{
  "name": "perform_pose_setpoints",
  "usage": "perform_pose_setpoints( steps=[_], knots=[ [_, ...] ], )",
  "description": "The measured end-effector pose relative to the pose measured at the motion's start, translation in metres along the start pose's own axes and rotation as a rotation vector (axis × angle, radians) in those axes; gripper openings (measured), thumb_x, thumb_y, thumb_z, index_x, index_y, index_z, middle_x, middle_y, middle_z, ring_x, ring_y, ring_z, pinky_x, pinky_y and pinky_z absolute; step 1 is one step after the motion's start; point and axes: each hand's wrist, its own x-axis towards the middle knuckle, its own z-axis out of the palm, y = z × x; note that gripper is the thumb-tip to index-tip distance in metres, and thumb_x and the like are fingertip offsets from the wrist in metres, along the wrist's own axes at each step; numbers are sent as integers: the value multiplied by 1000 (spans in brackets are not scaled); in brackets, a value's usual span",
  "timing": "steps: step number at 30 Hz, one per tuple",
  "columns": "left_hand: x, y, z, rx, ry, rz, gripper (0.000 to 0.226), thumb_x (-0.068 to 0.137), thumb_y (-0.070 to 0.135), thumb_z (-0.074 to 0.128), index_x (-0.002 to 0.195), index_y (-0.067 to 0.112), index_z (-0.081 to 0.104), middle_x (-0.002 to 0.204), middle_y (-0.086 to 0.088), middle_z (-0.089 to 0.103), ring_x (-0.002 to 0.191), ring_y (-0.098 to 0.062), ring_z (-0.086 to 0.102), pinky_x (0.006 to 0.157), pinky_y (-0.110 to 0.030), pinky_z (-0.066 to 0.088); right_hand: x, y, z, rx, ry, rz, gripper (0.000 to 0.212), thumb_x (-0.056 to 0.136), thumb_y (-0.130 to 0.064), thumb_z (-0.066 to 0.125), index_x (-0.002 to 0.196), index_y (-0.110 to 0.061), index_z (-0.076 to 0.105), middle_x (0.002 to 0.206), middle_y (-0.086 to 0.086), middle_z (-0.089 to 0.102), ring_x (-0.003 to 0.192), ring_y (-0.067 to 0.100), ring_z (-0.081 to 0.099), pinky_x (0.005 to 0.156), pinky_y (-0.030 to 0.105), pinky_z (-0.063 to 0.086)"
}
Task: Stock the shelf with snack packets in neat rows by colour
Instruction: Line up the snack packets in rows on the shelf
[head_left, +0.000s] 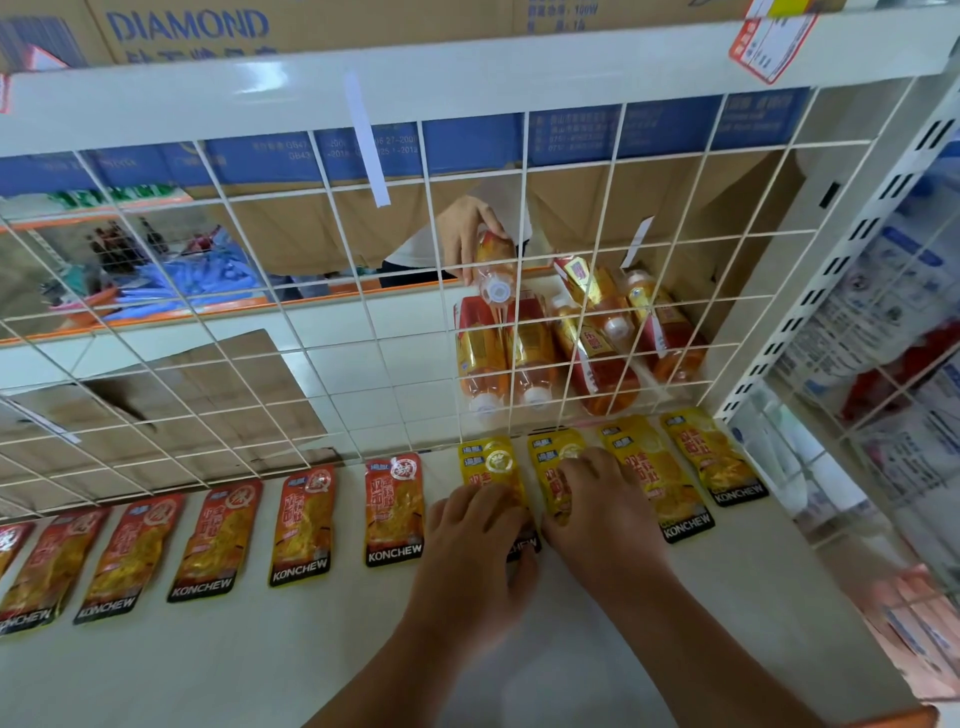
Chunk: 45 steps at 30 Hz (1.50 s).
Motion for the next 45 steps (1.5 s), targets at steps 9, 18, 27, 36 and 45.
perform_pose_setpoints(
  steps=[9,18,27,36,45],
  knots=[
    [-1,-1,0,7,-16,-2,21,84,36,63,103,27,69,119,12,59,120,-18,52,94,-33,38,2,-1,-1,-21,-10,3,46,72,-33,78,112,-13,67,123,10,59,104,35,57,80,40,51],
    [-1,-2,1,28,6,10,20,85,35,65,103,27,69,121,11,60,121,-20,52,96,-32,36,-6,0,-14,27,-24,8,53,78,-42,75,124,-18,63,132,5,55,114,33,53,83,40,52],
    [-2,1,2,98,-8,-21,31,85,39,66,113,27,71,126,7,62,120,-25,56,95,-43,44,-13,11,-35,20,24,-41,47,82,-43,67,122,-20,63,124,3,58,109,29,55,87,41,50],
    [-19,17,-25,56,70,-113,38,84,40,60,121,33,60,129,4,62,123,-26,57,97,-50,50,-24,-7,-67,16,-18,-113,52,88,-55,54,132,-27,55,139,-1,51,122,25,52,93,40,50],
    [-49,15,-165,165,297,-152,47,86,41,57,130,25,63,136,-1,60,128,-28,53,103,-49,46,-64,-102,-130,151,10,-353,57,89,-53,54,142,-34,48,150,-6,42,136,20,42,110,42,39]
  ],
)
